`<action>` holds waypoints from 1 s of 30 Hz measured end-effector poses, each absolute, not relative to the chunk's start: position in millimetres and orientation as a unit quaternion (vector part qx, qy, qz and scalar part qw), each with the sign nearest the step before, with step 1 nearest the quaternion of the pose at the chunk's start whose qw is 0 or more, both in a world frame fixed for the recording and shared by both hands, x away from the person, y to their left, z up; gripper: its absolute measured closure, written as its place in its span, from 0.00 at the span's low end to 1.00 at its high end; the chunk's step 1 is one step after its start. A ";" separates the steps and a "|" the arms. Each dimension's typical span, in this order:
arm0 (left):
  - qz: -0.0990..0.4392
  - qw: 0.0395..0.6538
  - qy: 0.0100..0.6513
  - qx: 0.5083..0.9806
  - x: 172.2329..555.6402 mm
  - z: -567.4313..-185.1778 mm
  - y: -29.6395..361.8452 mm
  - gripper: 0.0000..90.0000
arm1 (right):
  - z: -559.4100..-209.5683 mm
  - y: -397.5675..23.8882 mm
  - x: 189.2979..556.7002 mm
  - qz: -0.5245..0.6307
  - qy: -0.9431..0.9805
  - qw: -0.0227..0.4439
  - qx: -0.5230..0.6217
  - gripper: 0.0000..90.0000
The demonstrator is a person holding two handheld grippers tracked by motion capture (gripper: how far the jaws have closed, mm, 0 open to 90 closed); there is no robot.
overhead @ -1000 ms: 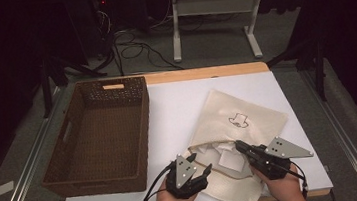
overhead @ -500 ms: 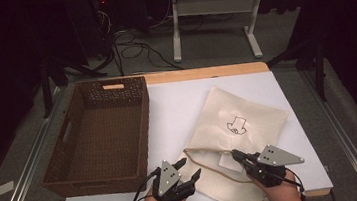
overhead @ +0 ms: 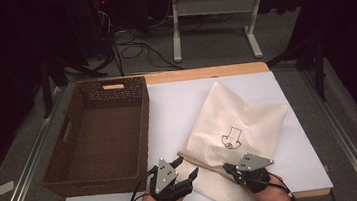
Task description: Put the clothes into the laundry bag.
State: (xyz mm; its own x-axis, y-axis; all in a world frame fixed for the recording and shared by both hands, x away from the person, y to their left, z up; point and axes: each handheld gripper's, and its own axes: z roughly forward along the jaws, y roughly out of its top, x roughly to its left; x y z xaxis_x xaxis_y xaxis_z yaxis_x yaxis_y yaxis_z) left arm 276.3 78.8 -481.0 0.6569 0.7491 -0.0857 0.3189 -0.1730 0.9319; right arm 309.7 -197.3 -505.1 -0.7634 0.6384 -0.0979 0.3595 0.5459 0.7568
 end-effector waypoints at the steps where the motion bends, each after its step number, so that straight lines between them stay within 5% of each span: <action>1: 0.203 0.532 0.362 0.738 276.3 -481.1 78.9 0.46 | -506.6 -196.6 309.5 0.373 0.862 0.184 0.290 0.99; 20: 0.207 0.526 0.364 0.740 276.5 -481.6 78.1 0.41 | -514.0 -191.7 311.7 0.337 0.878 0.176 0.292 0.98; 30: 0.206 0.521 0.365 0.744 277.5 -482.3 77.9 0.40 | -509.1 -194.2 311.3 0.359 0.871 0.166 0.290 0.83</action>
